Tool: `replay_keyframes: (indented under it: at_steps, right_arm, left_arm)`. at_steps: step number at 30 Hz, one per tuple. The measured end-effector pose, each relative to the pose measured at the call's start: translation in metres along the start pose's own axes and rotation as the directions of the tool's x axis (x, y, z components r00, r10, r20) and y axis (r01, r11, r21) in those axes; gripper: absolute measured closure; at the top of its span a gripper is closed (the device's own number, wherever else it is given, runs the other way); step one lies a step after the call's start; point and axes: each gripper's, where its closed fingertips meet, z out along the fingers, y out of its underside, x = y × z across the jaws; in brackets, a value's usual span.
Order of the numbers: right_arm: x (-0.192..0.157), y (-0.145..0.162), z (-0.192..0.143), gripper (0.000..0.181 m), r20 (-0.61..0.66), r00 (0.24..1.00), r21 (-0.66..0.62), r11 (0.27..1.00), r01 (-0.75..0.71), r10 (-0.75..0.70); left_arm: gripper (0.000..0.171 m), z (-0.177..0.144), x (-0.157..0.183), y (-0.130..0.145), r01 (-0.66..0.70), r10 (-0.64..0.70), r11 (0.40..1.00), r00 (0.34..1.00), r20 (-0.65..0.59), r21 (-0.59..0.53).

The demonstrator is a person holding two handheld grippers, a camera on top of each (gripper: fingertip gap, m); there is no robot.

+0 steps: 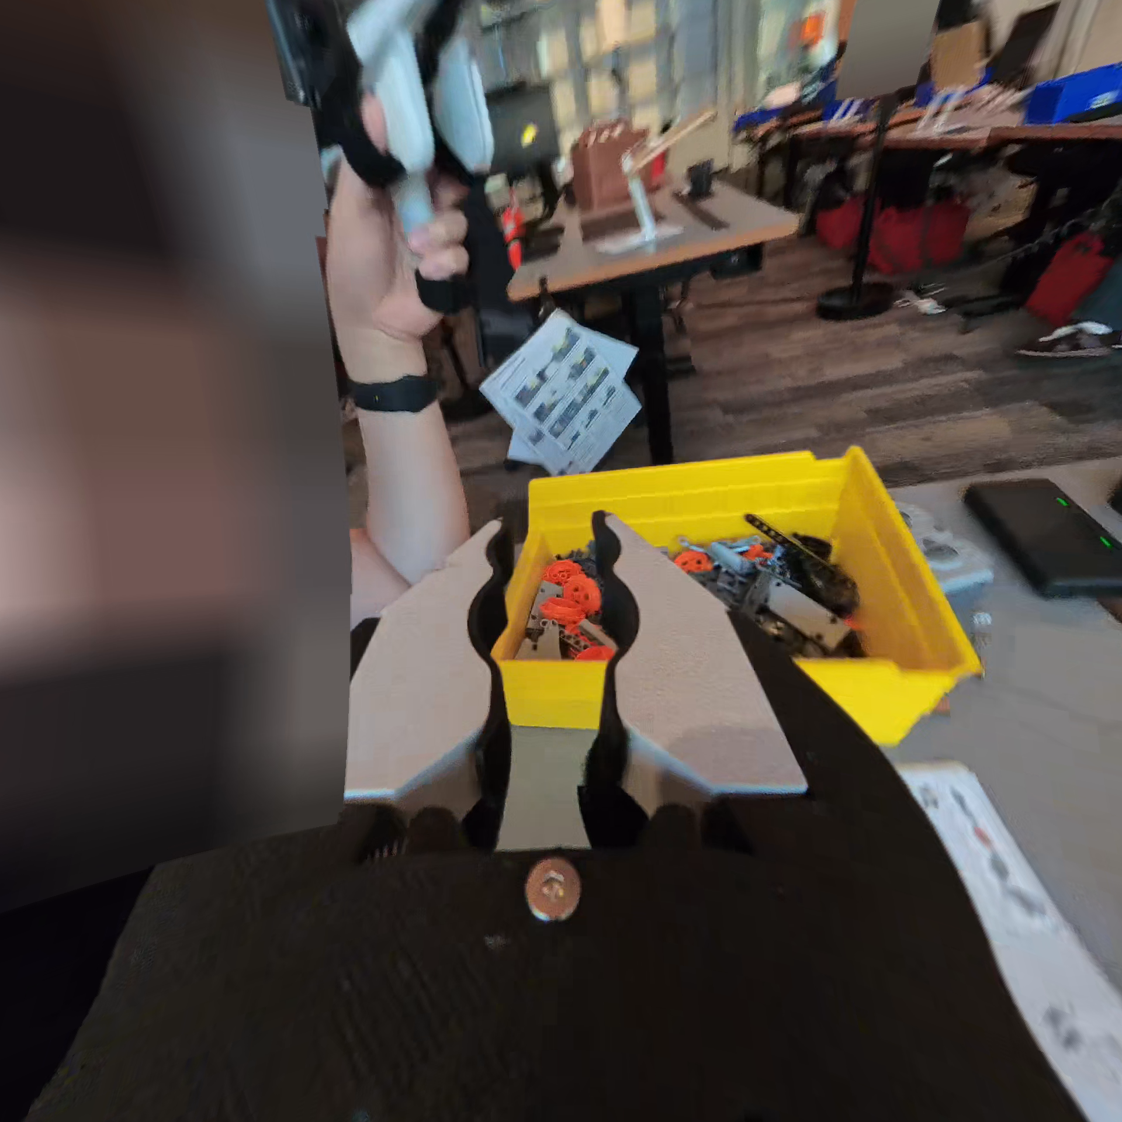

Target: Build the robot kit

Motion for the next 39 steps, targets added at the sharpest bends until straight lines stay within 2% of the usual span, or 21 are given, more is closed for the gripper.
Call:
replay_keyframes:
  at_steps: [1, 3, 4, 6, 7, 8, 11, 14, 16, 18, 21, 23, 28, 32, 34, 36, 39]
  right_arm:
    - [0.002, 0.004, -0.014, 0.156, -0.055, 0.998, 0.053, 0.998, -0.019, 0.022]
    - [0.006, 0.011, -0.043, 0.164, -0.179, 0.983, 0.173, 0.985, -0.014, 0.046]
    - [0.006, 0.01, -0.057, 0.169, -0.226, 0.972, 0.242, 0.97, -0.001, 0.057]
    - [0.004, 0.01, -0.079, 0.181, -0.311, 0.949, 0.324, 0.944, 0.064, 0.042]
    - [0.008, 0.014, -0.088, 0.181, -0.385, 0.923, 0.325, 0.939, 0.113, 0.022]
    - [0.014, 0.021, -0.095, 0.181, -0.465, 0.886, 0.294, 0.942, 0.162, -0.007]
    - [0.018, 0.039, -0.099, 0.181, -0.589, 0.794, 0.141, 0.948, 0.284, -0.151]
    - [0.023, 0.067, -0.097, 0.181, -0.659, 0.695, -0.017, 0.928, 0.371, -0.29]
    - [0.02, 0.081, -0.088, 0.181, -0.64, 0.692, -0.05, 0.918, 0.395, -0.333]
    - [0.019, 0.09, -0.077, 0.177, -0.592, 0.733, -0.079, 0.93, 0.359, -0.334]
    - [0.02, 0.095, -0.076, 0.176, -0.576, 0.748, -0.093, 0.936, 0.341, -0.33]
    - [0.022, 0.095, -0.081, 0.176, -0.582, 0.746, -0.085, 0.937, 0.339, -0.323]
    - [0.022, 0.092, -0.085, 0.175, -0.564, 0.785, -0.029, 0.957, 0.29, -0.255]
    - [0.024, 0.099, -0.083, 0.175, -0.558, 0.779, -0.071, 0.952, 0.298, -0.286]
    - [0.025, 0.104, -0.08, 0.175, -0.548, 0.782, -0.096, 0.951, 0.294, -0.297]
    - [0.025, 0.106, -0.078, 0.176, -0.54, 0.783, -0.111, 0.948, 0.297, -0.308]
    - [0.025, 0.107, -0.078, 0.176, -0.536, 0.782, -0.12, 0.946, 0.301, -0.316]
  left_arm:
    - [0.162, 0.008, -0.007, 0.019, -0.046, 0.053, 0.993, 0.997, 0.058, -0.113]
    - [0.159, 0.02, -0.023, 0.066, -0.085, 0.14, 0.928, 0.982, 0.125, -0.363]
    - [0.156, 0.025, -0.026, 0.094, -0.072, 0.148, 0.868, 0.982, 0.118, -0.491]
    - [0.157, 0.029, -0.019, 0.154, -0.032, 0.083, 0.704, 0.996, 0.037, -0.71]
    - [0.165, 0.031, -0.014, 0.181, -0.028, 0.043, 0.617, 0.999, -0.002, -0.786]
    - [0.165, 0.031, -0.012, 0.205, -0.03, 0.022, 0.532, 1.0, -0.022, -0.846]
    - [0.16, 0.027, -0.02, 0.271, -0.042, 0.015, 0.283, 0.999, -0.04, -0.958]
    - [0.147, 0.012, -0.03, 0.325, 0.004, -0.015, 0.048, 1.0, 0.004, -0.999]
    - [0.141, -0.002, -0.04, 0.354, 0.056, 0.001, -0.099, 0.998, 0.056, -0.994]
    - [0.137, -0.014, -0.048, 0.374, 0.083, 0.042, -0.208, 0.996, 0.076, -0.975]
    - [0.133, -0.022, -0.042, 0.391, 0.076, 0.048, -0.286, 0.997, 0.064, -0.955]
    - [0.122, -0.03, -0.038, 0.397, 0.072, 0.062, -0.34, 0.997, 0.054, -0.938]
    - [0.097, -0.044, -0.042, 0.399, 0.087, 0.169, -0.421, 0.986, 0.016, -0.903]
    - [0.096, -0.054, -0.048, 0.396, 0.108, 0.267, -0.467, 0.963, -0.023, -0.877]
    - [0.09, -0.061, -0.055, 0.398, 0.147, 0.296, -0.498, 0.955, -0.008, -0.855]
    - [0.085, -0.064, -0.058, 0.4, 0.186, 0.295, -0.512, 0.955, 0.031, -0.838]
    - [0.093, -0.065, -0.059, 0.4, 0.175, 0.261, -0.518, 0.965, 0.04, -0.838]
